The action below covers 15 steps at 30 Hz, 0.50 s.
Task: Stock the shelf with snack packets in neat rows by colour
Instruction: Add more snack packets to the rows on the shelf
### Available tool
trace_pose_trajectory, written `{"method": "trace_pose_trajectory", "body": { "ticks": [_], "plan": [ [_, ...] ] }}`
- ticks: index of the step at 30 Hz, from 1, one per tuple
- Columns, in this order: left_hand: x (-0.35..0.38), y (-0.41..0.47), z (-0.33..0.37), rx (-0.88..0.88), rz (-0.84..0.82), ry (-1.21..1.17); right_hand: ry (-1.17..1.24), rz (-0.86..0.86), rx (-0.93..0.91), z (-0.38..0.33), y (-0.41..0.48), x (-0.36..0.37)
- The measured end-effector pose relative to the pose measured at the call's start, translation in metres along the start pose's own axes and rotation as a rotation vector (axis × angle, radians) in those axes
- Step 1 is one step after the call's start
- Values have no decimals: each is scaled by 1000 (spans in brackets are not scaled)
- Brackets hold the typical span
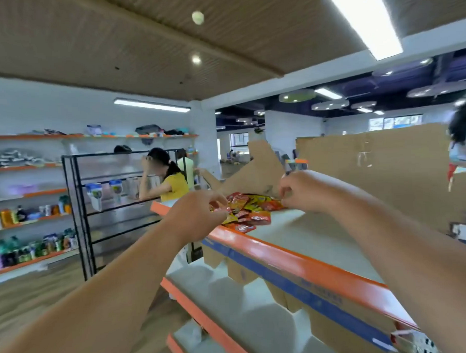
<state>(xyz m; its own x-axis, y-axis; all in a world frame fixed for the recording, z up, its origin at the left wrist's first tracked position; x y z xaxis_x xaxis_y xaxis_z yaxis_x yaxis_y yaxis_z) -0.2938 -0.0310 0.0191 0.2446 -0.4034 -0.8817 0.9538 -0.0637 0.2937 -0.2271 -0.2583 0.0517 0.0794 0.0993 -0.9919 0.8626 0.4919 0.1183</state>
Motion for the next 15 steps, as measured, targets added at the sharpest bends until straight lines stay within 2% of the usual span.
{"method": "trace_pose_trajectory", "body": {
  "ticks": [6, 15],
  "plan": [
    [28, 57, -23, 26, -37, -77, -67, -116, 38, 15, 59, 24],
    [36, 137, -24, 46, -137, -20, -179, -328, 106, 45, 147, 35]
  ]
}}
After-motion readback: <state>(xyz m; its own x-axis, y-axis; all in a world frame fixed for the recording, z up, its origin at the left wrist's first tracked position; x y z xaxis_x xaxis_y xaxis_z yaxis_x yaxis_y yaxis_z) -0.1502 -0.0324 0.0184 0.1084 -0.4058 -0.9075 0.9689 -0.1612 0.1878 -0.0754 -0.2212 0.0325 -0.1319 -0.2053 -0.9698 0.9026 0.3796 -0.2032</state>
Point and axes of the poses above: each hand's wrist, its own y-axis towards the middle knuckle, its own x-axis out of the palm, z = x × y, the point moved 5 cm from there along y, towards the middle knuckle, and after that the axes turned 12 degrees about -z, right-handed, at the moved point
